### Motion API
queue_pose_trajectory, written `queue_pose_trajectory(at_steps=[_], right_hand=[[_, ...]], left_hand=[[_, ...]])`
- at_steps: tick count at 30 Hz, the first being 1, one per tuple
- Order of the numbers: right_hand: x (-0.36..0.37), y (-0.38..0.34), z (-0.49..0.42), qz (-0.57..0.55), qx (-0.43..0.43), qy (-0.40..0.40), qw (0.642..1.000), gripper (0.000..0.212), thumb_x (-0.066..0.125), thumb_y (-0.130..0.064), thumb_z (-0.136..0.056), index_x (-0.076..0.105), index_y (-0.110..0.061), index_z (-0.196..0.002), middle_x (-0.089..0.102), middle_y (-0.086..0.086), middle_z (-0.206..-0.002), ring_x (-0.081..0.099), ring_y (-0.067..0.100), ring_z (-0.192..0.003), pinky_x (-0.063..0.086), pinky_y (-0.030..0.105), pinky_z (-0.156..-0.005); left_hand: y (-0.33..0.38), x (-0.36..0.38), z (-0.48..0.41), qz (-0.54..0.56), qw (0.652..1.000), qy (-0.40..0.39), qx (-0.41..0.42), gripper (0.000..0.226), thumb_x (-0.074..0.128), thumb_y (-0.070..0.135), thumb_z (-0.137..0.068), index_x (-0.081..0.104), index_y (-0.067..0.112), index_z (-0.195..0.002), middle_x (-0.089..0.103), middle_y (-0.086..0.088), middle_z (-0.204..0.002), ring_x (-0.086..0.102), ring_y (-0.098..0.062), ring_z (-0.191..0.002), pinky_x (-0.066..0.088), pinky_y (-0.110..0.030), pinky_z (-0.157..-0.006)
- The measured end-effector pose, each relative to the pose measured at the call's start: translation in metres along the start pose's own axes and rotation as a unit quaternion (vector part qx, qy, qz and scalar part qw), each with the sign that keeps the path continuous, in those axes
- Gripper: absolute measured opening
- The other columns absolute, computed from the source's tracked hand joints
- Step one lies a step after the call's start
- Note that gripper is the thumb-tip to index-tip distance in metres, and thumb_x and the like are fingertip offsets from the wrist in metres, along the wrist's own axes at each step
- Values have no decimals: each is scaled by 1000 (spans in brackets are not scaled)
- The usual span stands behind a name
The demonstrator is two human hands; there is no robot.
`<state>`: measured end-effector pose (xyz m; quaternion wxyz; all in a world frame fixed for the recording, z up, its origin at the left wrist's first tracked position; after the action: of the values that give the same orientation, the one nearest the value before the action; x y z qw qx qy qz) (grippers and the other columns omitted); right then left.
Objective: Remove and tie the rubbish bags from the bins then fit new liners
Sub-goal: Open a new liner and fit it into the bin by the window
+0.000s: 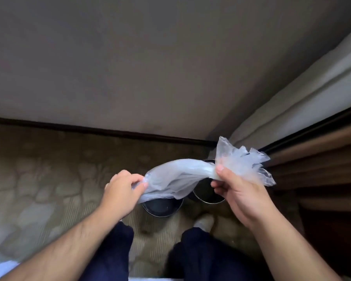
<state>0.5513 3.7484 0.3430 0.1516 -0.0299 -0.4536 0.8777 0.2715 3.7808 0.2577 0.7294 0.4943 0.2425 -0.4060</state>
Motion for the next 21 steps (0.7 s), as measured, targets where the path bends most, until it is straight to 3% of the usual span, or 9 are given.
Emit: queue_pose_trajectory(at_steps=[3, 6, 9, 12, 15, 18, 21], right_hand=[[-11, 40, -5, 9, -21, -5, 1000, 17, 70, -20, -85, 71, -9, -98, 70, 7, -80, 64, 15, -68, 51, 31, -71], [-16, 80, 6, 13, -36, -18, 999, 33, 73, -29, -74, 71, -10, -100, 71, 6, -83, 65, 15, -68, 53, 29, -69], [-16, 115, 31, 36, -61, -17, 997, 44, 81, -40, -71, 73, -13, -105, 71, 5, -90, 64, 15, -74, 52, 28, -68], [-11, 131, 64, 73, -113, -23, 991, 25, 80, -43, -77, 77, -25, -94, 68, 0, -88, 61, 15, -78, 49, 31, -71], [0, 131, 98, 40, -162, -53, 985, 6, 71, -22, -92, 73, -18, -95, 68, 3, -85, 63, 17, -77, 51, 29, -69], [6, 122, 129, 18, -200, -71, 977, 14, 67, -10, -93, 68, -8, -106, 70, 6, -84, 68, 18, -75, 54, 32, -72], [4, 110, 151, 75, -245, -66, 964, 27, 71, -15, -91, 66, 0, -113, 72, 11, -88, 71, 21, -80, 57, 39, -79]], left_hand=[[-24, 31, 6, -1, 1000, 15, 5, 14, 58, 38, -92, 66, 34, -81, 57, 8, -68, 57, -15, -76, 47, -36, -76], [-43, 52, 22, -3, 999, 30, 21, 24, 51, 36, -94, 57, 24, -74, 59, 7, -63, 60, -12, -63, 42, -32, -68], [-57, 63, 46, 3, 998, 45, 32, 20, 51, 33, -93, 58, 24, -76, 63, 8, -66, 62, -15, -72, 49, -34, -72], [-62, 69, 76, 24, 999, 32, 36, 11, 55, 27, -91, 64, 22, -94, 67, 7, -84, 61, -18, -85, 48, -31, -75], [-70, 70, 107, 63, 998, 6, 20, 36, 57, 28, -91, 58, 25, -127, 64, 10, -106, 60, -14, -95, 45, -27, -80], [-68, 63, 137, 81, 996, 2, 32, 51, 57, 32, -90, 47, 29, -140, 59, 8, -122, 59, -12, -99, 46, -27, -81], [-56, 50, 159, 71, 995, 12, 63, 52, 61, 38, -90, 48, 30, -139, 56, 7, -123, 56, -11, -102, 41, -26, -84]])
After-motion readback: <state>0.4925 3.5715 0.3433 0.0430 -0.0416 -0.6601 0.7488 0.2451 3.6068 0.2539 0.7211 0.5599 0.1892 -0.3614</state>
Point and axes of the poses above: each hand's wrist, its own z-axis away from the middle knuckle, its own x-axis out of the palm, y = z × x, the point moved 7 cm from there along -z, towards the middle knuckle
